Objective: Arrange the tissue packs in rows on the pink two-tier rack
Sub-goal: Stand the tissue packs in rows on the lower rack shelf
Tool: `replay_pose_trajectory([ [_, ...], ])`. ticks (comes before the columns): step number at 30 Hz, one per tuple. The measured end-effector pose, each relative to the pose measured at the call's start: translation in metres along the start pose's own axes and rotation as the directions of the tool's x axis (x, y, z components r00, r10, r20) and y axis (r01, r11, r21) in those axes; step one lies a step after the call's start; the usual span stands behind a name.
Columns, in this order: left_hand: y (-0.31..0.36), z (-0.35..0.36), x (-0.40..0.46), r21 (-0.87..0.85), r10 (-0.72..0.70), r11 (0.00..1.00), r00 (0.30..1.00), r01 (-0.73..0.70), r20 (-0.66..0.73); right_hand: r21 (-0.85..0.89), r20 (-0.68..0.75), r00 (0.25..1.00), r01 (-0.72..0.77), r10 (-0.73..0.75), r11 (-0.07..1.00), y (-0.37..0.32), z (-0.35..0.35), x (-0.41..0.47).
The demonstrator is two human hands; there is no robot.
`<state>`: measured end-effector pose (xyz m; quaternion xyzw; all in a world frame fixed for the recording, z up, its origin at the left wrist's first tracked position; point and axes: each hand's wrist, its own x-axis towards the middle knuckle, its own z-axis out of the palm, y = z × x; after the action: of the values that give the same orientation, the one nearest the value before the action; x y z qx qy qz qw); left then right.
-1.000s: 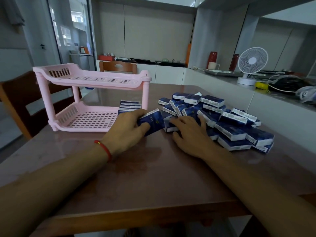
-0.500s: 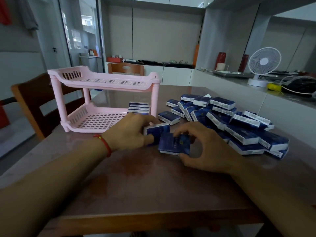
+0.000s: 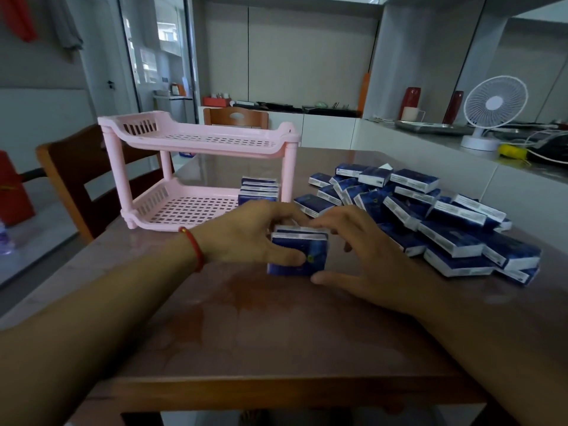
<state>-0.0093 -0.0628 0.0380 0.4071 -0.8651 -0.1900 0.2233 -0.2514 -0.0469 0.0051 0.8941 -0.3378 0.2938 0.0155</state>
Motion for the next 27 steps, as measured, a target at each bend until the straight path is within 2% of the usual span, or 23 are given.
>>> replay_pose_trajectory([
  [2,-0.002,-0.022,-0.008,-0.046,-0.020,0.999,0.998,0.022,0.057,0.081,-0.031,0.997,-0.062,0.065,0.995,-0.001,-0.001,-0.002],
  [4,-0.008,-0.046,-0.019,-0.114,-0.063,0.991,0.995,0.072,0.083,0.070,-0.044,0.996,-0.074,0.077,0.995,-0.001,-0.002,-0.003],
  [10,-0.045,-0.079,-0.034,-0.230,-0.188,0.958,0.981,0.173,-0.049,0.049,-0.029,0.999,-0.023,0.024,0.999,-0.007,-0.002,-0.001],
  [13,-0.059,-0.072,-0.026,-0.163,-0.192,0.973,0.965,0.163,-0.179,0.041,-0.024,1.000,-0.006,0.007,0.999,-0.009,-0.002,0.000],
  [17,-0.071,-0.058,-0.015,-0.064,-0.170,0.985,0.943,0.158,-0.285,0.048,-0.053,0.998,-0.029,0.032,0.998,-0.008,0.001,0.004],
  [23,-0.062,-0.042,-0.011,0.065,-0.105,0.989,0.950,0.130,-0.295,0.089,-0.115,0.961,-0.243,0.253,0.966,-0.006,0.008,0.031],
  [27,-0.070,-0.033,-0.006,0.125,-0.161,0.971,0.946,0.202,-0.281,0.160,-0.182,0.889,-0.394,0.419,0.905,0.007,0.014,0.067],
])
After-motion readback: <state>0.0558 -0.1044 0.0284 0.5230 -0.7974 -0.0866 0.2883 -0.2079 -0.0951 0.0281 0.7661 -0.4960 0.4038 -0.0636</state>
